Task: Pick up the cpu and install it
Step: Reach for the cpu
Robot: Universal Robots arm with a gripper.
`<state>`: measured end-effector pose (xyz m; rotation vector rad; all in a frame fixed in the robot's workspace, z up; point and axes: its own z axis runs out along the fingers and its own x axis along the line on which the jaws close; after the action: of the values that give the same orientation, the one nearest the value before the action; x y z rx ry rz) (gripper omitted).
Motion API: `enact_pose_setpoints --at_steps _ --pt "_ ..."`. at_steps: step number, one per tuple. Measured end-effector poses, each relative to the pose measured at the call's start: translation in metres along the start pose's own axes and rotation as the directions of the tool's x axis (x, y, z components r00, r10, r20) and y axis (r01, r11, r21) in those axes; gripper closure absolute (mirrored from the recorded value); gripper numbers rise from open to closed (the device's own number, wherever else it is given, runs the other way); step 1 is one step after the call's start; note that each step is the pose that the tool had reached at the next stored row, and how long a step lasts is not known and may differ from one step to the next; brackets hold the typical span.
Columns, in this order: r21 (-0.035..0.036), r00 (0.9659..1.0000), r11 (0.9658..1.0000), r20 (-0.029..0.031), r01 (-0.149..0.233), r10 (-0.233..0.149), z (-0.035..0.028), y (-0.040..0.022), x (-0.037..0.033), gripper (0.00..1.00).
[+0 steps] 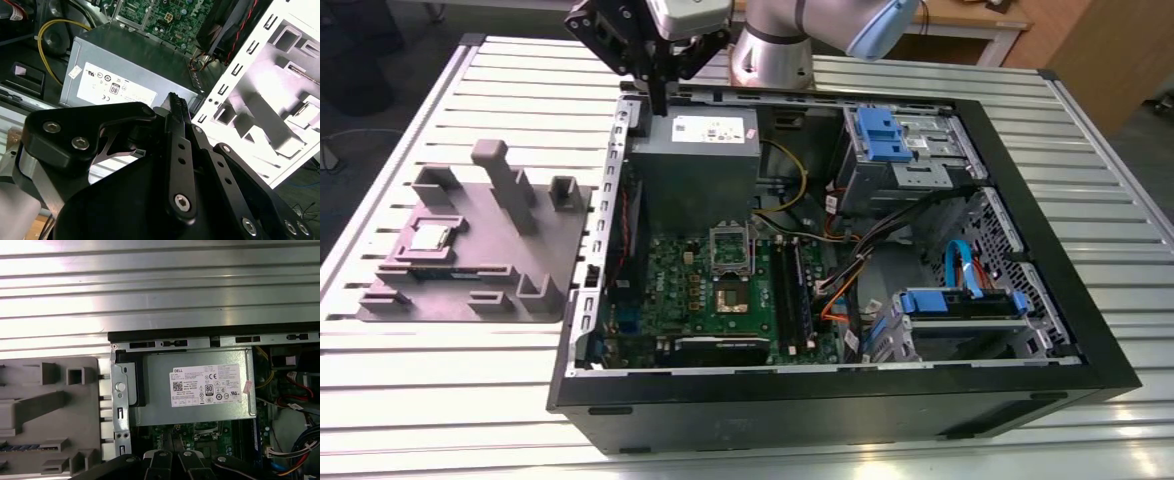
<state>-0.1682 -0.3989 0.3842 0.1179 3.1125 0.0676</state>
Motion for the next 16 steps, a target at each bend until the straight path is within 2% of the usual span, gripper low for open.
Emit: enact_pose_setpoints --at_steps 16 --pt "0.0 1.0 1.0 0.0001 0.0 0.0 0.0005 -0.0003 0.0036 0.9"
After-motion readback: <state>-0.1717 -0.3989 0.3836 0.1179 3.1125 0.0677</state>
